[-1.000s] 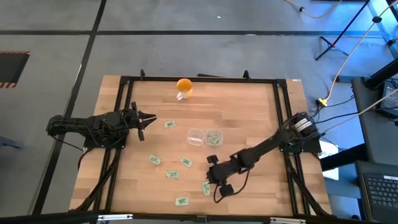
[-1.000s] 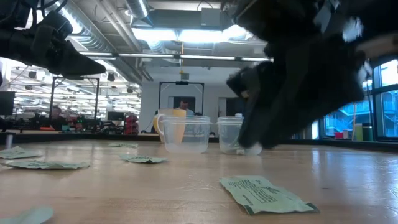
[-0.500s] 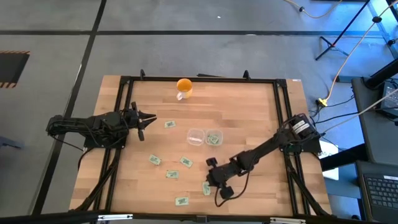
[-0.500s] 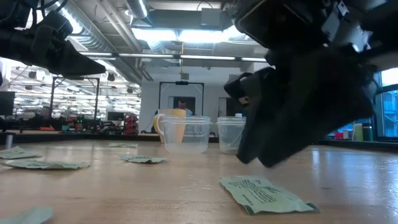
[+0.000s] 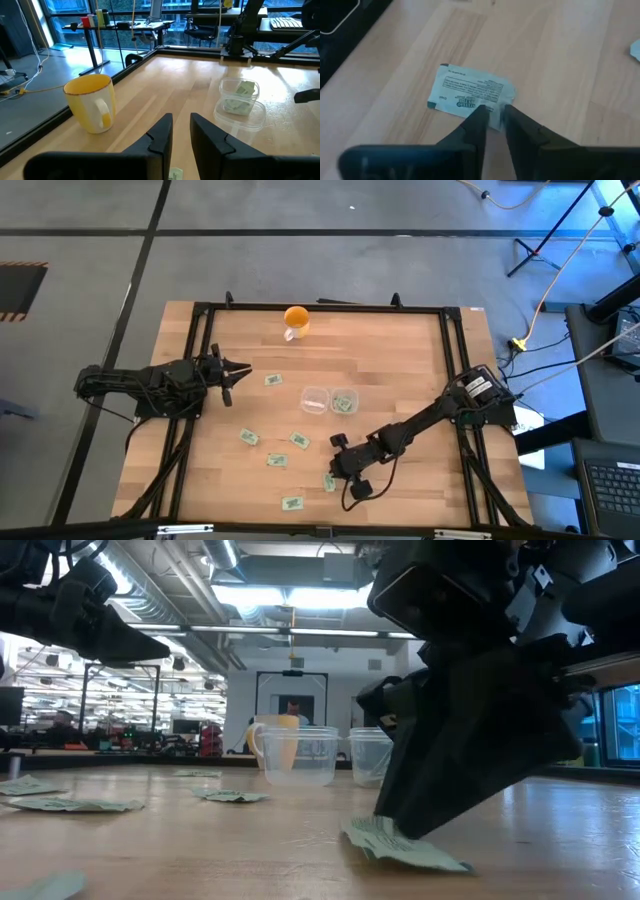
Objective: Pick and place items into bin
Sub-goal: Put the stevia packet into the right transparent bin
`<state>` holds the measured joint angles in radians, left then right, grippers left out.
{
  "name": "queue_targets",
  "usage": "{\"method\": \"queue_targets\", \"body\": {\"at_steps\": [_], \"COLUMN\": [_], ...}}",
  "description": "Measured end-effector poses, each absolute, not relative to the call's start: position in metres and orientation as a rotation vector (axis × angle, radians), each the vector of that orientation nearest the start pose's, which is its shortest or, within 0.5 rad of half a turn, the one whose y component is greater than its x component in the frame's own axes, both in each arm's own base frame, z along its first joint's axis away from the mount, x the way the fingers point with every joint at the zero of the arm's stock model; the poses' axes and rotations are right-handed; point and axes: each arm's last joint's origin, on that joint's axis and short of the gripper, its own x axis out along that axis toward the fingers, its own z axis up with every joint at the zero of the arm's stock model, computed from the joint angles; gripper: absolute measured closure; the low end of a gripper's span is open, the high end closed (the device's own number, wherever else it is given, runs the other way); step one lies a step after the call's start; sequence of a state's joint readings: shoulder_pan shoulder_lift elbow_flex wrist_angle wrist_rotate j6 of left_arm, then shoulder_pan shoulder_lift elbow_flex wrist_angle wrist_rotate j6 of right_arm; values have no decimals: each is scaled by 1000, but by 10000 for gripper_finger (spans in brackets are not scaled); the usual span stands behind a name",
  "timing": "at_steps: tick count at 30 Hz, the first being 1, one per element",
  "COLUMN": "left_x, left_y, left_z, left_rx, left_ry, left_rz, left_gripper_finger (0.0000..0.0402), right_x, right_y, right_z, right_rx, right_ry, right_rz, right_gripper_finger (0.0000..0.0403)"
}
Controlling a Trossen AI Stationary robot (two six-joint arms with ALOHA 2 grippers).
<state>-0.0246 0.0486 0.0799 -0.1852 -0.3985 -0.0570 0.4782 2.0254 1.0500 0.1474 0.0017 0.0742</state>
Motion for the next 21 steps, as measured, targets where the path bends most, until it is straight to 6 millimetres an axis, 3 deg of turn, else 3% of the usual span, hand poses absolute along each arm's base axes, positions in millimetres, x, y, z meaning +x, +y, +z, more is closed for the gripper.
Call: {"method": "queue_targets", "body": {"at_steps": [6, 12, 16, 21], "left_x": [93, 93, 93, 93], "left_y": [9, 9, 9, 9], "left_z": [169, 170, 170, 170], "left_rx": [-24, -24, -24, -24], "left_ry": [141, 141, 141, 140], "left_rz": [377, 377, 377, 377], "left_gripper_finger": [341, 341, 341, 341], "right_x": [345, 343, 336, 324], "right_y": [178, 177, 172, 158], "right_z": [100, 105, 124, 174], "right_rx": [-132, -131, -134, -136], "right_ry": [831, 831, 862, 817], "right_rz": [413, 415, 411, 306], "right_gripper_finger": [395, 387, 398, 399]}}
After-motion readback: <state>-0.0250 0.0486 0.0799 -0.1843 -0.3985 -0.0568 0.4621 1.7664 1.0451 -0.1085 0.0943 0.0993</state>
